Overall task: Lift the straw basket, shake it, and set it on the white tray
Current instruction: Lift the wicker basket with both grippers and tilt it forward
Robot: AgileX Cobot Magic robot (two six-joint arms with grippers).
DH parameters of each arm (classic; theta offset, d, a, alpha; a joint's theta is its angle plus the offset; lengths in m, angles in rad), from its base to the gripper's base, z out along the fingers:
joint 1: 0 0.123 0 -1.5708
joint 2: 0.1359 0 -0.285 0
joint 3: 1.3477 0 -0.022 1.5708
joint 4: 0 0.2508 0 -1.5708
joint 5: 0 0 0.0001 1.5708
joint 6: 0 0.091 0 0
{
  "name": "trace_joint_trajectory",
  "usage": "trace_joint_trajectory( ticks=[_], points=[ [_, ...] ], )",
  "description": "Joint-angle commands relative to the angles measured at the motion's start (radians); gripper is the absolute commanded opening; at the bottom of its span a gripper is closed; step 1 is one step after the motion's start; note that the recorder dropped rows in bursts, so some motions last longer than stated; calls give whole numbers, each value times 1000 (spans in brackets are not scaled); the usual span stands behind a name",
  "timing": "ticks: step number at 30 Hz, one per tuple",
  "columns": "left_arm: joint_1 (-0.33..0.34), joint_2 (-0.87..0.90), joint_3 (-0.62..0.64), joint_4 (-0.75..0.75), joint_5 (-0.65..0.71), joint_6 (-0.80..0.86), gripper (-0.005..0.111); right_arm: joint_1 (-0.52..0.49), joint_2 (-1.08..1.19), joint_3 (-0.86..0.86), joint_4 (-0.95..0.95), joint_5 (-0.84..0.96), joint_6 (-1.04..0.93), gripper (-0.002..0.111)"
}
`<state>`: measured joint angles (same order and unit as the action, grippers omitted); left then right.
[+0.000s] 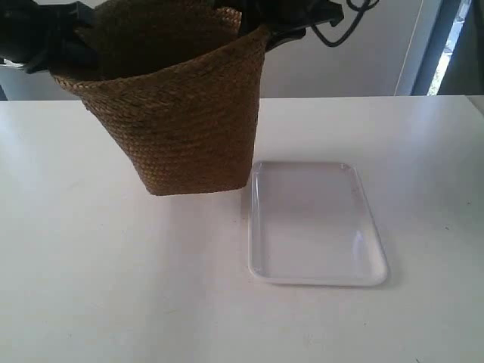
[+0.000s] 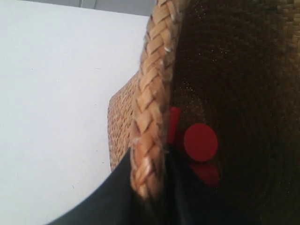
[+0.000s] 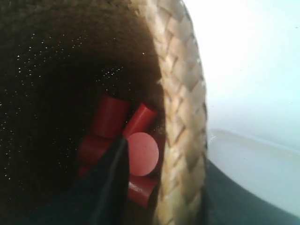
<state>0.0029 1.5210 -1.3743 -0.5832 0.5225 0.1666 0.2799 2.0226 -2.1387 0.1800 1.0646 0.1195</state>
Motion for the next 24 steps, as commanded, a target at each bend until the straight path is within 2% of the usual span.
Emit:
trace_joint_trajectory(
  ticks=[1,7,13,24],
  points=[
    [4,-32,9,13,1,48,0,-8,-51,89,-54,-97,26,0],
    [-47,-32,18,19,-12,74,0,12,-109,203,-89,-169,18,0],
    [-126,-57,35,46,-25,55,0,30,-256,447,-105,-329,26,0],
    [-136,-278,325,36,-155,56,0,68,-508,870,-94,-498,-11,0]
  ],
)
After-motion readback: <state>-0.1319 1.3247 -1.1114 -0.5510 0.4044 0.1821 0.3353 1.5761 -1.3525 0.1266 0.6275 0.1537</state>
